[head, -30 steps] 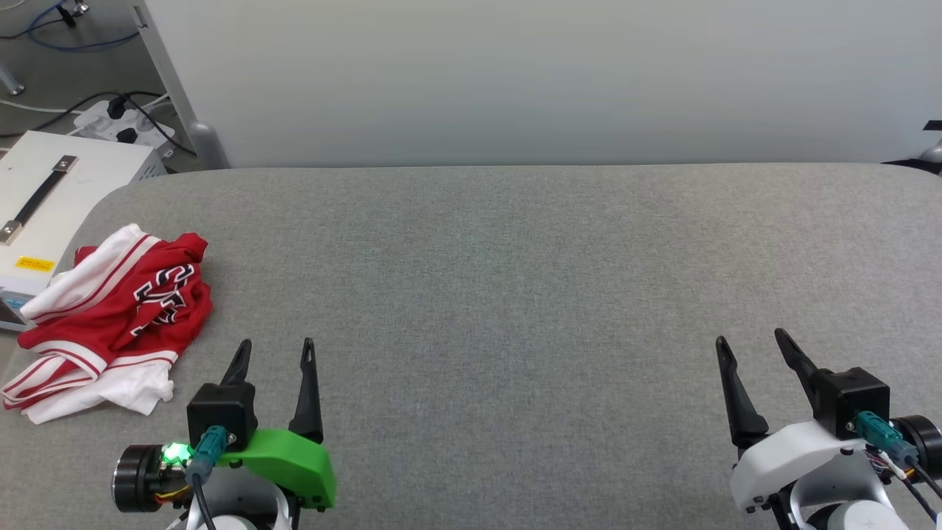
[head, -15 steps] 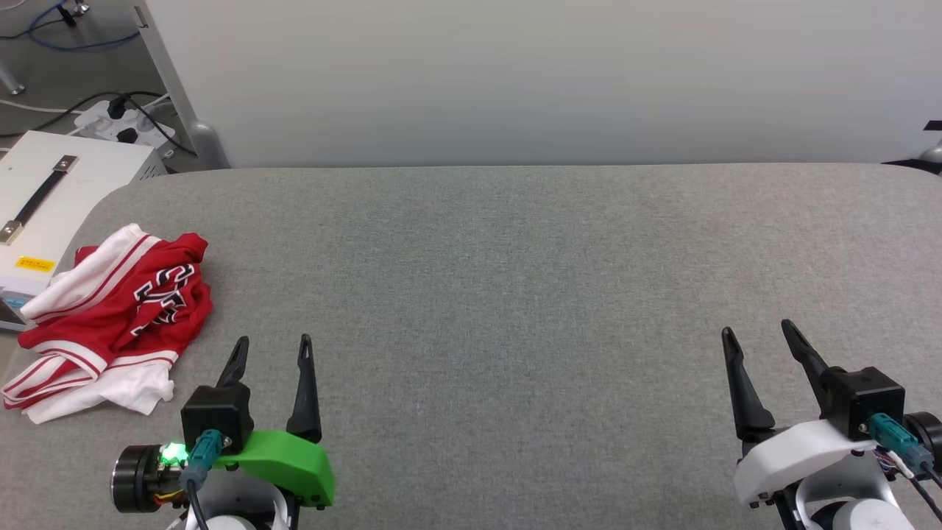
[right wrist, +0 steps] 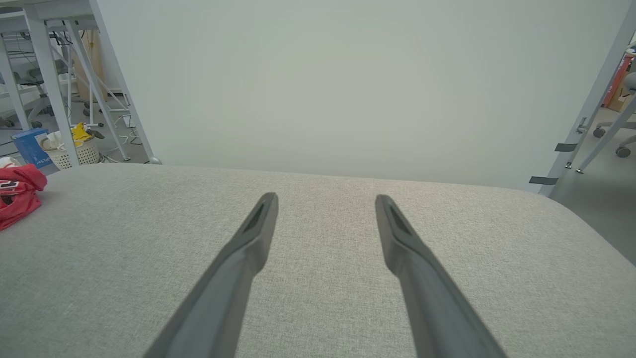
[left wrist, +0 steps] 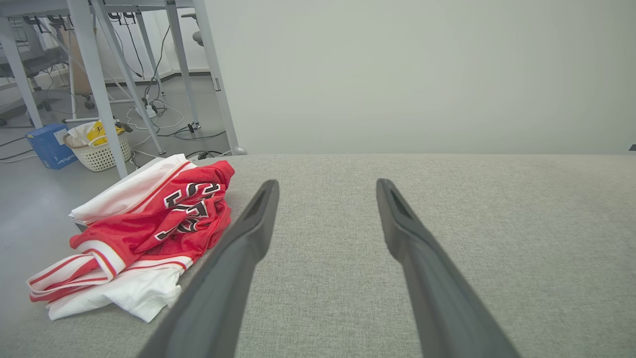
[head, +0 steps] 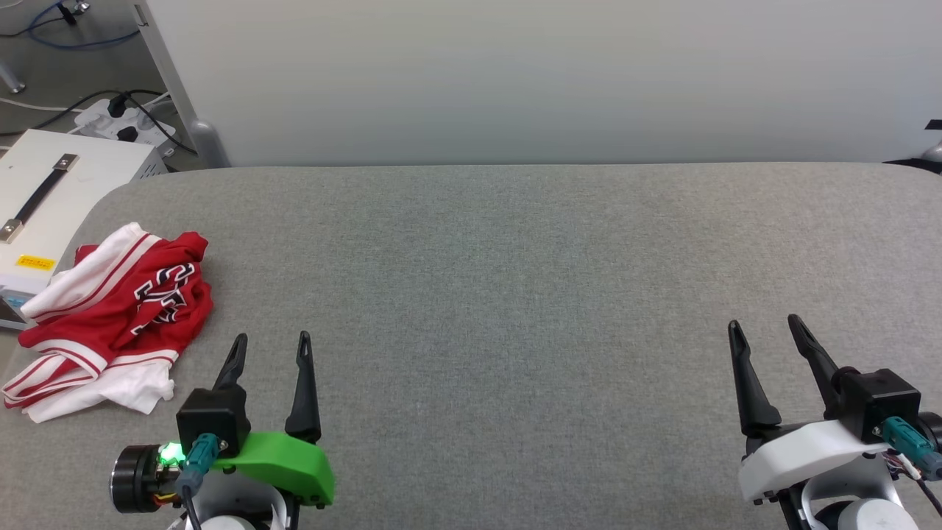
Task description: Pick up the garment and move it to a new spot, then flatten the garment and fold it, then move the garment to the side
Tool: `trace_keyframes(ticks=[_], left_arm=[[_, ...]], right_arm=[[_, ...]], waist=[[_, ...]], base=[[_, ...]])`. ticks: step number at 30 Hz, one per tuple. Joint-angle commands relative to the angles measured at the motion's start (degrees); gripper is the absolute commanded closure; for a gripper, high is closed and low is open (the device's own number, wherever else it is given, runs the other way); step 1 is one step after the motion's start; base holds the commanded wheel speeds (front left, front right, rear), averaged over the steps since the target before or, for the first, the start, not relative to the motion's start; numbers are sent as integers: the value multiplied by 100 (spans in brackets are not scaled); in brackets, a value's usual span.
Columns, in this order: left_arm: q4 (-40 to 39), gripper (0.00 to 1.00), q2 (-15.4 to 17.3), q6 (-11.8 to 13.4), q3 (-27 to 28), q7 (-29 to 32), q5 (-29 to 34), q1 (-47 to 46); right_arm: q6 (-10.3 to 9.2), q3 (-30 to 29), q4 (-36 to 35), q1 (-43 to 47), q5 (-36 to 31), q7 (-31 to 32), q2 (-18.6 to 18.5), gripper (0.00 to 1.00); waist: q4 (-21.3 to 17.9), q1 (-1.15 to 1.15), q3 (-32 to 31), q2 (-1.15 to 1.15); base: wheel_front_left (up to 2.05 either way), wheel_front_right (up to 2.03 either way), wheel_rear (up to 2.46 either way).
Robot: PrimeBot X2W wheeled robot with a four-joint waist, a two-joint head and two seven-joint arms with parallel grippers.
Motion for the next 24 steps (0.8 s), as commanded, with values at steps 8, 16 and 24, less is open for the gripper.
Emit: trace_keyframes(ticks=[8,16,24], left_arm=[[3,0,-13,1,-10,-149,-139,39],[40,0,-16,5,-19,-244,-204,52],[91,0,-18,-15,-28,-339,-267,63]], right_arm=[[-2,-41,-80,107,130,-142,-4,0],[-3,-26,-68,135,184,-236,-4,0],[-3,-20,-89,151,221,-330,-5,0]], waist=[[1,0,-1,0],[9,0,21,0],[11,0,34,0]], base=[[0,0,0],[0,0,0],[0,0,0]])
